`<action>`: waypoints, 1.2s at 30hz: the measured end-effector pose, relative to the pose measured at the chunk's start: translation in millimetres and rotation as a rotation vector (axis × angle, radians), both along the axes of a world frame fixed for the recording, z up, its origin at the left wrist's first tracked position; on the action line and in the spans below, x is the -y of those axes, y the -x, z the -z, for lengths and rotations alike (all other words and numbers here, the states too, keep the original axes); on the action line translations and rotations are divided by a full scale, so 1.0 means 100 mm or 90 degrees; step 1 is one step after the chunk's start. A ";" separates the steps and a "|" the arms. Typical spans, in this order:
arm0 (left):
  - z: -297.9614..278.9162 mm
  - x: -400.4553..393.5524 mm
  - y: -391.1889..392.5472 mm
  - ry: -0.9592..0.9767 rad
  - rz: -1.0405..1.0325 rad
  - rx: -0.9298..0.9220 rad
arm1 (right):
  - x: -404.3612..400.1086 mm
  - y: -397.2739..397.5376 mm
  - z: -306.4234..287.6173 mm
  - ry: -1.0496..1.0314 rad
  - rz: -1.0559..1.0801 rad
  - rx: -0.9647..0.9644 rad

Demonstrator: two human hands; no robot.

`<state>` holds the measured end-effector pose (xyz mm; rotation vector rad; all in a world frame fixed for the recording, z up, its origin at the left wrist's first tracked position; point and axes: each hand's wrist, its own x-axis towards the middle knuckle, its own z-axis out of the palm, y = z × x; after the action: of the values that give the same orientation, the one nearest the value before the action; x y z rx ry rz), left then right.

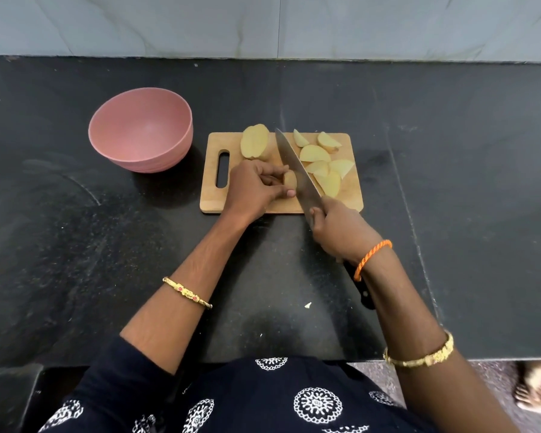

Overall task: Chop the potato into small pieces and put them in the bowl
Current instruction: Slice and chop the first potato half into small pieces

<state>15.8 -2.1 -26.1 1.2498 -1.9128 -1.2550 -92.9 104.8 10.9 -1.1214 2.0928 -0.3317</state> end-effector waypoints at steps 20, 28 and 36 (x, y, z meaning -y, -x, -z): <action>-0.03 0.00 -0.03 -0.040 0.009 -0.012 | -0.04 0.04 -0.02 0.105 0.040 0.000; -0.03 0.01 -0.02 -0.025 0.006 0.001 | 0.05 0.03 -0.02 0.060 0.024 -0.028; -0.01 -0.01 -0.01 -0.009 -0.006 0.000 | 0.06 0.13 -0.14 -0.015 -0.012 0.017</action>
<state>16.8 -1.0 -25.4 1.2641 -1.8983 -1.2662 -105.9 98.9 24.9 -1.1163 2.0575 -0.3113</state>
